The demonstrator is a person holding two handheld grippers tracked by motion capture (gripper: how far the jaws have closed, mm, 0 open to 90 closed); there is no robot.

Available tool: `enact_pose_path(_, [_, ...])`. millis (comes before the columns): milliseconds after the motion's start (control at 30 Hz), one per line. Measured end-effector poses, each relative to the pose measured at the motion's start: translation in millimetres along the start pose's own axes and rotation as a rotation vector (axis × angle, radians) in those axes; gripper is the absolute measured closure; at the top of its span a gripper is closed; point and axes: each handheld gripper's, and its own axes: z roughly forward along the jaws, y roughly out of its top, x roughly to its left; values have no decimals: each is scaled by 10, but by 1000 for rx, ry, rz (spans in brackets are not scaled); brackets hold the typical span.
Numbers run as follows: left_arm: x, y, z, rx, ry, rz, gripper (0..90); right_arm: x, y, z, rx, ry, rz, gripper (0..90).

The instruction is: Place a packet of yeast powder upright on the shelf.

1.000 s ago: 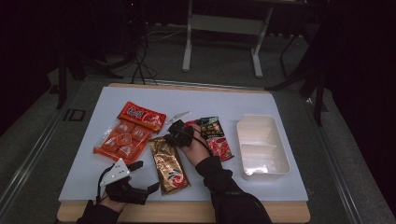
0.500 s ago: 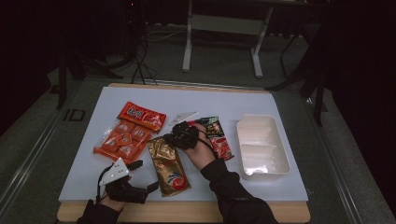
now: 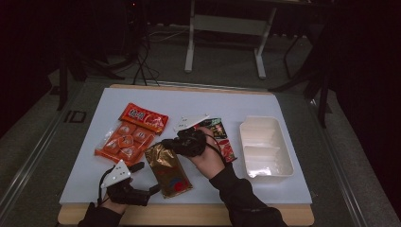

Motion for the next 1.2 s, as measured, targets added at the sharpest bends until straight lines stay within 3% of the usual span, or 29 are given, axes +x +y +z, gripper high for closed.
enact_pose_path(333, [12,-2,-6,-4,10,-11,1,21,140,-232,-65,18,-9,893])
enact_pose_path(567, [9,-5,2,3,7,-9,1,-72,230,-441,-112,-26,-3,893])
enact_pose_path(733, [9,-9,15,9,4,-10,1,-191,285,-711,-153,-62,11,893])
enact_pose_path(1200, [15,-15,24,12,9,-19,1,-480,288,-1255,-235,-162,41,890])
